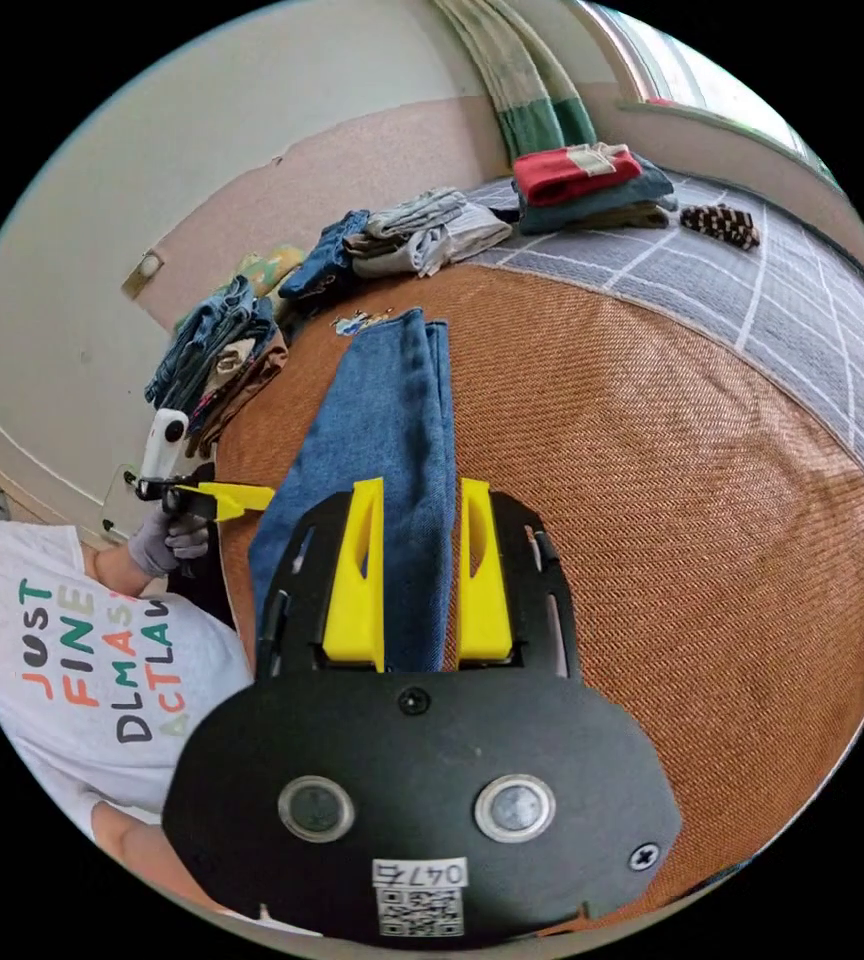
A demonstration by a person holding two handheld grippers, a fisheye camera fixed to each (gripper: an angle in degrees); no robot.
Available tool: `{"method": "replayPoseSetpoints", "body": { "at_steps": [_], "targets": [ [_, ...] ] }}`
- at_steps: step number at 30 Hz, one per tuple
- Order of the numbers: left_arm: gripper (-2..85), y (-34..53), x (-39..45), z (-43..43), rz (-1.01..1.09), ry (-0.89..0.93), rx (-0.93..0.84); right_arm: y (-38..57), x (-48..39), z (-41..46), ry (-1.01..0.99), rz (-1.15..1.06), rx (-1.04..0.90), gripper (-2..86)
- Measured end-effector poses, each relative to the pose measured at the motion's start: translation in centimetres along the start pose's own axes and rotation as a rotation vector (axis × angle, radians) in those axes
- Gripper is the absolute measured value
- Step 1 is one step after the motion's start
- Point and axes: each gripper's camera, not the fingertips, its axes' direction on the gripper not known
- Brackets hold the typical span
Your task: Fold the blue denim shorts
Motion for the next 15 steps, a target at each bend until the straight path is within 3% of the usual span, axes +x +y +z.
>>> {"method": "replayPoseSetpoints", "body": {
  "at_steps": [7,11,15],
  "targets": [
    [11.6,-1.4,-3.8,0.7,-0.053,0.063,0.046,-1.6,6.8,5.9,-0.327,0.134,-0.049,4.8],
    [10.6,-2.0,-5.8,1.4,-0.079,0.136,0.063,-1.9,6.8,8.2,-0.457,0.143,-0.075,1.7],
    [5.3,-3.2,-7.9,2.3,-0.135,0.23,0.023,-2.2,4.6,5.8,-0.518,0.054,0.021,1.0]
  ]
}}
